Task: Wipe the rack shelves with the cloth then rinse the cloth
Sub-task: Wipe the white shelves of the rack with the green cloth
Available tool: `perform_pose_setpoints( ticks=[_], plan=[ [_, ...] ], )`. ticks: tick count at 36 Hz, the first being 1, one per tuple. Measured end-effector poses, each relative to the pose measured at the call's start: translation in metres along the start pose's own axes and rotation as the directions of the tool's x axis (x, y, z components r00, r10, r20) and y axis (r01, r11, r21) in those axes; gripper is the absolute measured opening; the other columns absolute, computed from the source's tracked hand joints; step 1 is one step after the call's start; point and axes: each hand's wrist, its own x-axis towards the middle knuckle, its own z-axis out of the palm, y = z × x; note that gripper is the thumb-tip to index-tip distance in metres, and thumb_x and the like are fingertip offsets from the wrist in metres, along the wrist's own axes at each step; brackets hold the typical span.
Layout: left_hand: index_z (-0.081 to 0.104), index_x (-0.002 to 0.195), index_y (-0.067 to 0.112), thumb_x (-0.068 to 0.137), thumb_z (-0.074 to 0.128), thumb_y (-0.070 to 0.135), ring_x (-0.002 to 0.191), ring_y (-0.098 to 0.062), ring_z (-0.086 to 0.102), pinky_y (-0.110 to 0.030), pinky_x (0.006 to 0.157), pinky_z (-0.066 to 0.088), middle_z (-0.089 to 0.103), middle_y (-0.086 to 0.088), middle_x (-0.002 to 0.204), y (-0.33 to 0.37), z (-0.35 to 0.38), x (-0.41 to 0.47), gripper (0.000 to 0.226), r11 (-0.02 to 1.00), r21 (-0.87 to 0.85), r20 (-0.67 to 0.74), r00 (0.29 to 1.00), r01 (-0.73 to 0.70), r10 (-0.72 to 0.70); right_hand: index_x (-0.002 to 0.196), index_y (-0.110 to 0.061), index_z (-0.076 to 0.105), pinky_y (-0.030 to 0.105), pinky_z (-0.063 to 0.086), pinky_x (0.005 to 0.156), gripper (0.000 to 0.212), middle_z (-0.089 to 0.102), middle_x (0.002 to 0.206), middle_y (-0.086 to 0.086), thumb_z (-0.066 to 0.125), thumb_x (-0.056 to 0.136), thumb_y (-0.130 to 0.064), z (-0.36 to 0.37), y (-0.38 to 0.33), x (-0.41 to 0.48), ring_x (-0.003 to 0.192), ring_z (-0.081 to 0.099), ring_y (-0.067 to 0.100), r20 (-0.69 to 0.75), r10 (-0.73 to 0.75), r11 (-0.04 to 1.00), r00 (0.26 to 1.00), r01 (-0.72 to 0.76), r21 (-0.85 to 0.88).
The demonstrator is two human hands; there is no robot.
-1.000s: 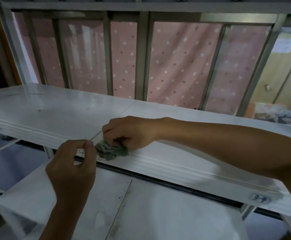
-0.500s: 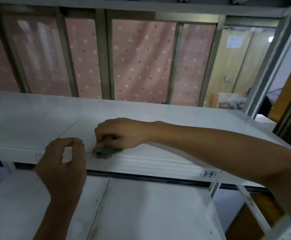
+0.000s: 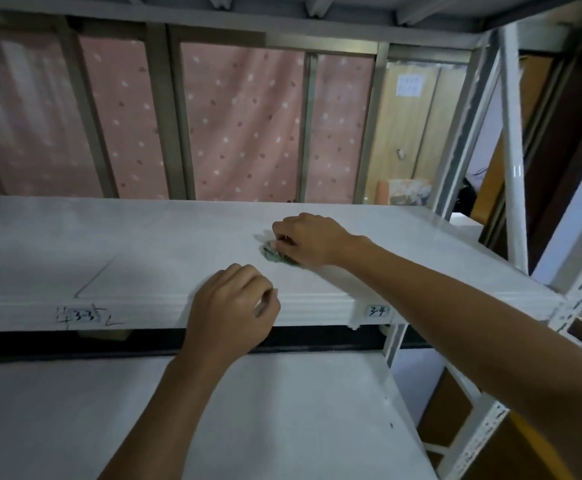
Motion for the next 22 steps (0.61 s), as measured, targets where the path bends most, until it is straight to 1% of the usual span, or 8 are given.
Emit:
perform_pose_setpoints(
  ticks=[4,8,11,14,17,20,22],
  plan=[
    [0.067,0.071,0.008,0.090,0.061,0.012,0.066,-0.021,0.057,-0.035,0.057,0.048,0.065,-0.002,0.072,-0.001,-0.002,-0.005,0.021,1.000,-0.025,-0.024,1.000,0.010,-0.010,0.086,-0.021,0.044,0.033,0.036,0.061,0.026,0.055,0.083,-0.001,0.040,0.099,-0.043,-0.005,-0.013,-0.015,0.077,0.053,0.025,-0.007,0.099,0.993,0.995,-0.099,-0.070],
    [0.064,0.069,0.008,0.090,0.061,0.014,0.064,-0.022,0.056,-0.034,0.056,0.046,0.063,-0.003,0.070,-0.002,-0.005,-0.009,0.023,0.994,-0.066,-0.045,0.995,0.086,-0.089,0.087,-0.022,0.043,0.033,0.035,0.061,0.028,0.054,0.083,-0.001,0.037,0.101,-0.045,-0.014,-0.031,-0.030,0.075,0.051,0.024,-0.003,0.141,0.985,0.990,-0.140,-0.102],
    [0.065,0.070,0.007,0.091,0.061,0.014,0.065,-0.022,0.057,-0.035,0.056,0.048,0.065,-0.003,0.071,-0.003,-0.010,-0.015,0.022,0.993,-0.086,-0.039,0.996,0.077,-0.081,0.087,-0.022,0.048,0.031,0.034,0.058,0.035,0.052,0.080,-0.004,0.038,0.098,-0.053,-0.016,-0.043,-0.051,0.072,0.051,0.022,-0.007,0.116,0.990,0.993,-0.116,-0.082],
    [0.068,0.073,0.007,0.090,0.061,0.013,0.068,-0.022,0.060,-0.035,0.058,0.050,0.067,-0.003,0.075,-0.005,-0.014,-0.015,0.019,0.993,-0.102,-0.026,0.998,0.056,-0.059,0.091,-0.021,0.052,0.032,0.039,0.058,0.036,0.049,0.080,-0.007,0.040,0.098,-0.055,-0.020,-0.049,-0.071,0.072,0.049,0.020,-0.055,0.078,0.994,0.995,-0.082,-0.067],
    [0.067,0.073,0.008,0.090,0.060,0.014,0.070,-0.023,0.060,-0.037,0.060,0.051,0.066,-0.003,0.075,-0.004,-0.018,-0.014,0.020,0.994,-0.095,0.009,0.999,0.051,-0.051,0.095,-0.020,0.055,0.035,0.045,0.060,0.036,0.054,0.083,-0.005,0.041,0.099,-0.052,-0.025,-0.056,-0.087,0.074,0.051,0.021,-0.086,0.046,0.998,0.995,-0.050,-0.048],
    [0.066,0.071,0.008,0.090,0.058,0.016,0.069,-0.023,0.058,-0.036,0.060,0.050,0.064,-0.002,0.073,-0.001,-0.024,-0.013,0.022,0.995,-0.088,0.028,0.999,0.045,-0.043,0.096,-0.018,0.055,0.040,0.048,0.064,0.033,0.055,0.084,-0.002,0.041,0.101,-0.047,-0.028,-0.060,-0.099,0.075,0.050,0.021,-0.083,0.013,0.999,0.996,-0.016,-0.033],
    [0.066,0.071,0.010,0.090,0.058,0.019,0.070,-0.022,0.057,-0.035,0.061,0.049,0.063,-0.001,0.074,0.002,-0.029,-0.010,0.022,0.996,-0.080,0.066,0.997,0.040,-0.035,0.098,-0.018,0.054,0.042,0.048,0.067,0.031,0.056,0.087,-0.002,0.040,0.102,-0.045,-0.029,-0.061,-0.104,0.078,0.049,0.022,-0.093,0.008,0.999,0.996,-0.011,-0.030]
  ],
)
